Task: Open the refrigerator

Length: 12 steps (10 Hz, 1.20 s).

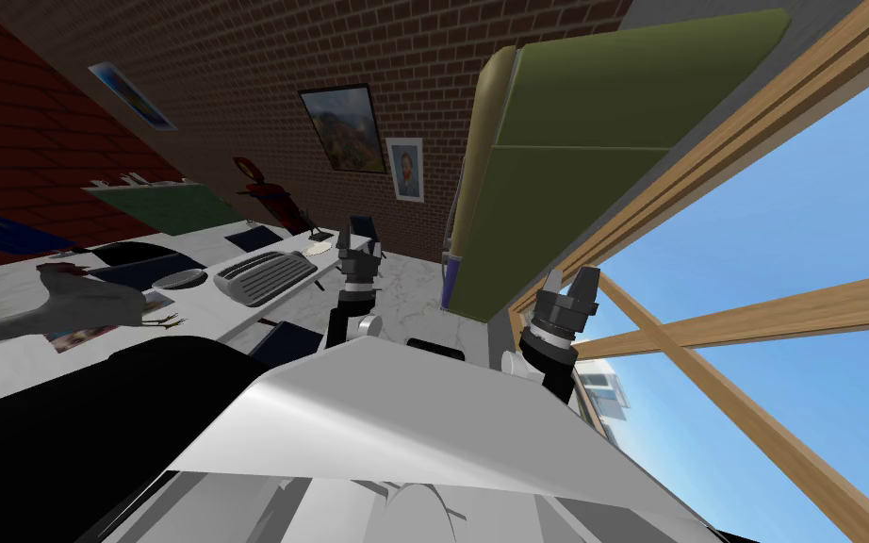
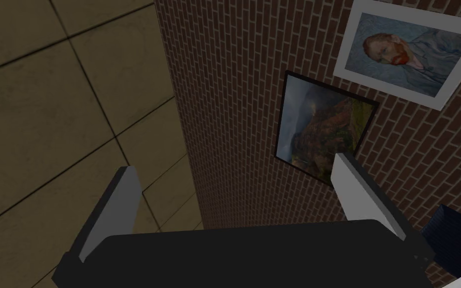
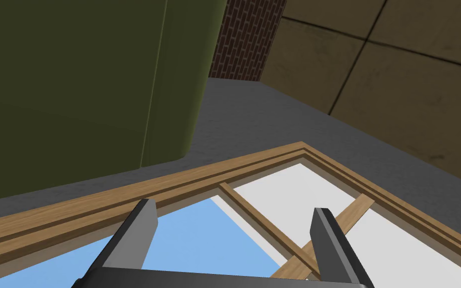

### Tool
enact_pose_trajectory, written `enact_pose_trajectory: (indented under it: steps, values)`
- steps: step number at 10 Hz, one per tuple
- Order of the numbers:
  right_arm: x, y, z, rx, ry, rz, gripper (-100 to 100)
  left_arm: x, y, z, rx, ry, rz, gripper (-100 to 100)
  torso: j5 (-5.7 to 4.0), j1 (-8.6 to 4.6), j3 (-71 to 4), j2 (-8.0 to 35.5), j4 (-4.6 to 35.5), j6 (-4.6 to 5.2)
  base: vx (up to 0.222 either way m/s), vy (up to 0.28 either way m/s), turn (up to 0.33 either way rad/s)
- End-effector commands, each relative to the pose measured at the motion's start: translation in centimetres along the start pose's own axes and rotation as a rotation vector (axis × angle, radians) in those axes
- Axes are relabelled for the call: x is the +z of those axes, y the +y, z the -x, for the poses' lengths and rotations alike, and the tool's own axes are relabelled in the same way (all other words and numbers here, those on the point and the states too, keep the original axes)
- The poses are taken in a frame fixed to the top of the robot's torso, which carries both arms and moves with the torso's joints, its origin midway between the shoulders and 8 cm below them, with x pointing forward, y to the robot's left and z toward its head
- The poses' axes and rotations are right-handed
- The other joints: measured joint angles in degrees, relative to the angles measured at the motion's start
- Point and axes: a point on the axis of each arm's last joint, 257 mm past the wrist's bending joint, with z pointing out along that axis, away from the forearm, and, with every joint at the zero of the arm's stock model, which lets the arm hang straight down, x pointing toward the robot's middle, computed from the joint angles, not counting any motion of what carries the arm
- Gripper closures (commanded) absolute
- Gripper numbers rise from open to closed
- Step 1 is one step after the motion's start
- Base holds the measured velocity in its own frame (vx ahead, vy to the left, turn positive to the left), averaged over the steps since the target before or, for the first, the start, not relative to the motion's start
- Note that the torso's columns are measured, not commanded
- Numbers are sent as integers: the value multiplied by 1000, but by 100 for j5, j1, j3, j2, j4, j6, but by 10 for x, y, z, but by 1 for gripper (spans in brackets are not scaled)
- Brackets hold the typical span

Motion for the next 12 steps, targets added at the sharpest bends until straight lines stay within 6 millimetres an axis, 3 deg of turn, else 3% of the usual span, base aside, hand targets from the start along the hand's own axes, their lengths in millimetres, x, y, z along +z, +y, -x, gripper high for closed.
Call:
enact_pose_trajectory:
  steps: [1,9,10,12]
  values:
    - [0,0,0,0,0,0,0,0,0,0,0,0,0,0,0,0,-467,232,235,0,0,0,0]
    - [0,0,0,0,0,0,0,0,0,0,0,0,0,0,0,0,-7073,3539,3537,0,0,0,0]
    - [-1,0,-4,17,33,4,-100,0,0,0,0,0,0,0,0,0,-7919,3962,3960,0,14,3,33]
    - [-3,-2,-10,67,77,5,-100,0,0,0,0,0,0,0,0,1,-8429,4203,4203,0,29,7,55]
